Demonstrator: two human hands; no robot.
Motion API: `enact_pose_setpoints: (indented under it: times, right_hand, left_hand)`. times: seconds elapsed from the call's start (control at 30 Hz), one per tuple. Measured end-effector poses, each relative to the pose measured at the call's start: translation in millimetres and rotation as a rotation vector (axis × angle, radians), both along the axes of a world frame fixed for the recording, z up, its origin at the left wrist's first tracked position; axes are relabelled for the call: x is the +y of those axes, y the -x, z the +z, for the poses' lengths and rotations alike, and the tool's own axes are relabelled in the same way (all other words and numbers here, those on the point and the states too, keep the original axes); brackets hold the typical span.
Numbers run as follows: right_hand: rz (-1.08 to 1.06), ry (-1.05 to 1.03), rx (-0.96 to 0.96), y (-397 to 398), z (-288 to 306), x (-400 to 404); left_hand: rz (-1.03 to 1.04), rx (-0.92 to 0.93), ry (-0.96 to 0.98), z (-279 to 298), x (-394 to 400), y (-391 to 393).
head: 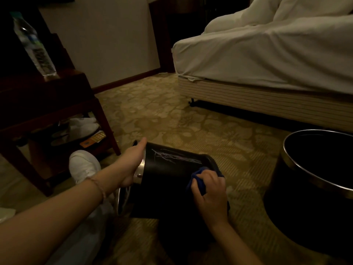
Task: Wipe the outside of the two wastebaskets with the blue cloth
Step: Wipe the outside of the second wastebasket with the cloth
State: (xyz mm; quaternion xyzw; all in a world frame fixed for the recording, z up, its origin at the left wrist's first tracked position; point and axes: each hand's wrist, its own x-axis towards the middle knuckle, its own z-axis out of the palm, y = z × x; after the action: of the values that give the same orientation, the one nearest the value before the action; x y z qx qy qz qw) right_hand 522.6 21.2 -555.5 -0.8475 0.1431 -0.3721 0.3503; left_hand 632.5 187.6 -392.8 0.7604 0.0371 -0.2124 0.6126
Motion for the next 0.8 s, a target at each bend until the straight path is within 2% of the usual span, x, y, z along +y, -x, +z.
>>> enact_pose_setpoints:
  times: [0.07,0.2,0.33,0.43,0.5,0.6,0.67,0.8]
  right_hand:
    - [-0.030,-0.003,-0.037,3.4,-8.6,0.0]
    - [-0.073,-0.009,-0.073,2.2,-16.7,-4.8]
    - [-0.153,-0.170,-0.051,0.2,-15.6,-15.3]
    - [-0.183,-0.212,-0.019,5.8,-11.0,-11.8]
    - [-0.135,-0.171,-0.029,8.9,1.9,2.1]
    - [0.079,0.010,-0.067,9.6,35.7,40.7]
    - [0.173,0.065,-0.107,10.5,50.8,62.2]
    - [0.149,0.139,-0.119,8.2,38.2,57.0]
  left_hand:
    - [-0.008,-0.095,-0.035,-0.1,1.8,-0.1]
    - [-0.017,-0.168,-0.084,-5.2,2.2,7.1]
    - [-0.024,-0.223,-0.126,-4.7,-6.9,16.8]
    - [-0.014,-0.259,-0.173,-5.1,-15.1,25.6]
    - [-0.011,-0.284,-0.189,-7.4,-17.5,30.1]
    - [0.013,-0.312,-0.151,-9.2,-21.5,34.2]
    - [-0.001,-0.359,-0.192,-8.5,-20.8,35.1]
    - [-0.045,-0.374,-0.204,-11.1,-4.4,29.1]
